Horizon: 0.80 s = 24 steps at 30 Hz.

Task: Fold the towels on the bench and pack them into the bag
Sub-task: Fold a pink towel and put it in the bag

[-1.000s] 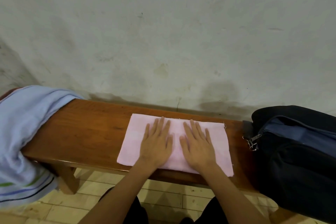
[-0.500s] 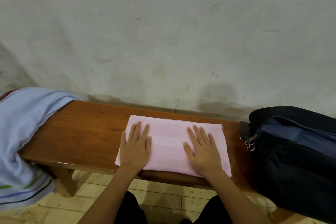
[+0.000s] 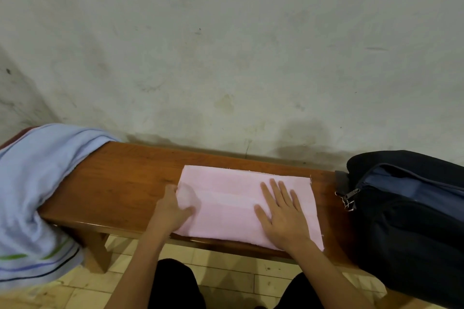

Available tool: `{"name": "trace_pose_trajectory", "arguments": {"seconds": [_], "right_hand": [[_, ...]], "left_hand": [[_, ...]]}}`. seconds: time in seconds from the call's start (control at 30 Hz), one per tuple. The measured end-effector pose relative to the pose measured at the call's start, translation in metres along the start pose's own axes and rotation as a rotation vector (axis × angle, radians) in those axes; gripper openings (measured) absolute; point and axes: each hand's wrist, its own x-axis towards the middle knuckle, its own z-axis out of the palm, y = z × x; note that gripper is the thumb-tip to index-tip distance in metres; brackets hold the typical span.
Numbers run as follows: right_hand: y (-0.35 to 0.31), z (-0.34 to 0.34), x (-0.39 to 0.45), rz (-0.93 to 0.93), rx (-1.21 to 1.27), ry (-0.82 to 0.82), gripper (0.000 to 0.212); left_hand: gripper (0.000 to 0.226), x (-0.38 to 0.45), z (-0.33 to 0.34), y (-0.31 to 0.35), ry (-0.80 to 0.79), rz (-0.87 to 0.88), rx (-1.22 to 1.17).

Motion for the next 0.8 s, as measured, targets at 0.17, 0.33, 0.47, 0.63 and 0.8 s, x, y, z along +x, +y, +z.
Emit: {"name": "trace_pose_trajectory", "arguments": {"seconds": [0.17, 0.33, 0.47, 0.63, 0.8], "right_hand": [[-0.001, 0.004, -0.001, -0.004, 0.007, 0.017, 0.073], [-0.003, -0.001, -0.001, 0.008, -0.021, -0.02, 0.08], [-0.006, -0.006, 0.001, 0.016, 0.002, -0.07, 0.096], [-0.019, -0.013, 0.009, -0.03, 0.019, -0.143, 0.116], [-0.041, -0.016, 0.016, -0.08, 0.036, -0.197, 0.123]], "left_hand": [[0.078, 0.006, -0.013, -0.002, -0.049, 0.149, -0.308], [0.058, 0.02, -0.016, -0.005, -0.151, 0.156, -0.309], [0.054, 0.022, -0.019, -0.008, -0.182, 0.121, -0.395], [0.056, 0.013, -0.03, -0.011, -0.167, 0.121, -0.554], [0.059, -0.003, -0.054, 0.002, -0.185, 0.177, -0.778]]}}
